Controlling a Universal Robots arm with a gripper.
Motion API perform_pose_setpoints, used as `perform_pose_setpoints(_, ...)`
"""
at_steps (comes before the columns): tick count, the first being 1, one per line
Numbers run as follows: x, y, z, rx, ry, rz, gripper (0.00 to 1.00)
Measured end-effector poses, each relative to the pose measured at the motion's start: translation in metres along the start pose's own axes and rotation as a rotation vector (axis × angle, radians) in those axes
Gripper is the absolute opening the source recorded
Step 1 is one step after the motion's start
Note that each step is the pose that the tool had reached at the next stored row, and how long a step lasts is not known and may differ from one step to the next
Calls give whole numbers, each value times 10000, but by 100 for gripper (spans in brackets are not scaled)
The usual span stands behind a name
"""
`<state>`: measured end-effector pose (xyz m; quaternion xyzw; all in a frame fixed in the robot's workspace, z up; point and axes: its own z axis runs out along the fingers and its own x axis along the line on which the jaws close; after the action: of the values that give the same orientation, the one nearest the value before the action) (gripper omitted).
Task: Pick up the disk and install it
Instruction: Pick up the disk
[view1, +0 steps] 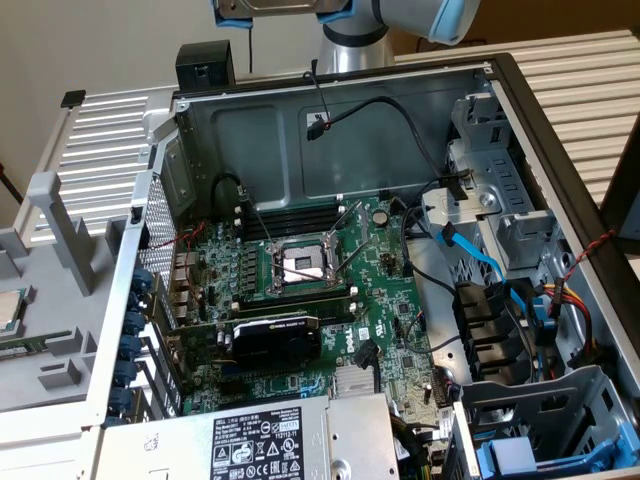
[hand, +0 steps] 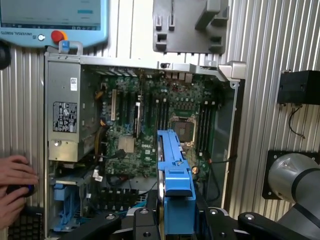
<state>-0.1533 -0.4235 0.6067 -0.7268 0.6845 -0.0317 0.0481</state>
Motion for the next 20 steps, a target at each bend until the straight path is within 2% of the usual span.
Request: perform_pose_setpoints(20,320,-298,28,282,17,-7,37)
